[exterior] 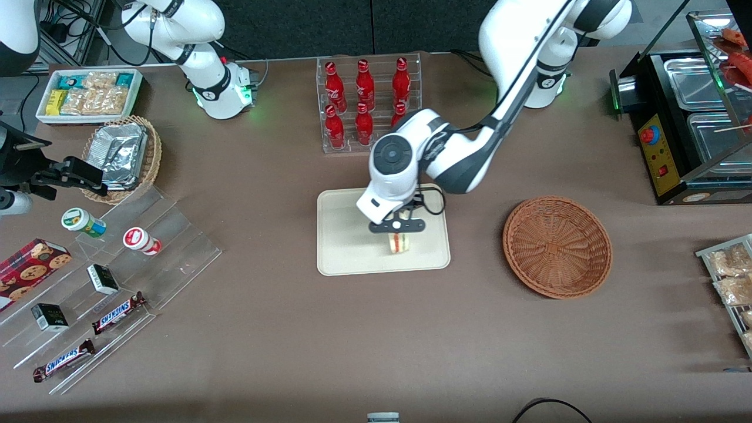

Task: Place sandwich from basket to tray
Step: 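Lift the sandwich and carry it toward the white tray, then lower the sandwich onto the white tray and open the left gripper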

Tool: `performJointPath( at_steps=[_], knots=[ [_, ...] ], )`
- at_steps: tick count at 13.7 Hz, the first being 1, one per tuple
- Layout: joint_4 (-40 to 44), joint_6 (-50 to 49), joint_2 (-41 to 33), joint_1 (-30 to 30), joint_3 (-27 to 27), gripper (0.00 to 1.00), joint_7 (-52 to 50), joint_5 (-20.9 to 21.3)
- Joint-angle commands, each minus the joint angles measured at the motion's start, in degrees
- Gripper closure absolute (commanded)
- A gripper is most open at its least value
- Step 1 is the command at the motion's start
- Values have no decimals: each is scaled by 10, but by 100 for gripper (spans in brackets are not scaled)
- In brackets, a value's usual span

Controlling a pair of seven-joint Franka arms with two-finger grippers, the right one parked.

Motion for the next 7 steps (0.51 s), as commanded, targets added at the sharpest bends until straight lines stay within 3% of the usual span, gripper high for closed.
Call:
performJointPath(
  at_steps=[1, 7],
  knots=[
    [37, -14, 40, -23, 3, 100, 9, 0],
    [64, -11, 79, -46, 3, 100, 15, 3]
  ],
)
